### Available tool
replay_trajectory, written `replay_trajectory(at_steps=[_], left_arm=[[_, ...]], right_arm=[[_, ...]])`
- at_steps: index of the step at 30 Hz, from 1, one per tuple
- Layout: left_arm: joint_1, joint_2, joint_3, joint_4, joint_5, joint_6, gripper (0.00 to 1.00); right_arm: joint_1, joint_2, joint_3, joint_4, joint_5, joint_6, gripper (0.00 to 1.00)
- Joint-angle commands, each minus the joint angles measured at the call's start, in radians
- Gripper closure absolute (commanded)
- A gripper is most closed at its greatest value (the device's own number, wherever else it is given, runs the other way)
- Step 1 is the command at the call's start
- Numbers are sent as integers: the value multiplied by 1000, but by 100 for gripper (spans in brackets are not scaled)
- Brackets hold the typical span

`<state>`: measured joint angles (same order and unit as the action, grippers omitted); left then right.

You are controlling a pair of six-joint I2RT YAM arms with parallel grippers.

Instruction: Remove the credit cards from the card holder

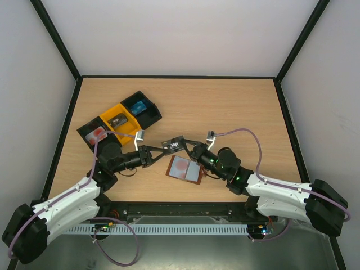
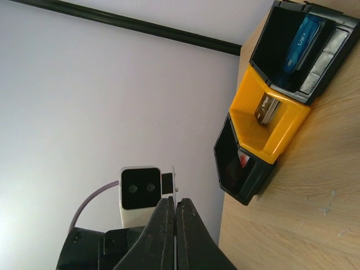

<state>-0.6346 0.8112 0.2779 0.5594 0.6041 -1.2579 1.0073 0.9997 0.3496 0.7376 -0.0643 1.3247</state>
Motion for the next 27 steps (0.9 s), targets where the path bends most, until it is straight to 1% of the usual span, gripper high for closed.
replay_trajectory(at_steps=[1, 2, 6, 7, 10, 12, 16, 19, 24, 27], left_arm=[[0, -8, -6, 26, -9, 0, 97], [0, -7, -7, 24, -10, 3, 97], [4, -5, 4, -20, -4, 32, 97], [8, -6, 14, -47, 0, 49, 97], [25, -23, 50, -170, -15, 125, 97], [48, -35, 76, -260, -30, 173, 97], [127, -32, 119, -386, -36, 245, 97], [190, 0, 173, -478, -40, 318, 97], [305, 70, 313, -696, -56, 480, 97], [379, 110, 403, -832, -84, 576, 97]], right_arm=[[4, -17, 12, 21, 11, -10, 97], [4, -18, 6, 17, 10, -12, 94], [4, -30, 3, -55, 4, -44, 73], [4, -36, -3, -75, 3, -52, 70], [4, -57, -28, -124, 0, -94, 62], [4, -71, -28, -193, 6, -138, 57], [4, -116, -32, -320, 27, -186, 47], [4, -158, -35, -417, 62, -215, 45], [4, -234, -54, -519, 110, -243, 50], [5, -269, -62, -554, 126, -257, 51]])
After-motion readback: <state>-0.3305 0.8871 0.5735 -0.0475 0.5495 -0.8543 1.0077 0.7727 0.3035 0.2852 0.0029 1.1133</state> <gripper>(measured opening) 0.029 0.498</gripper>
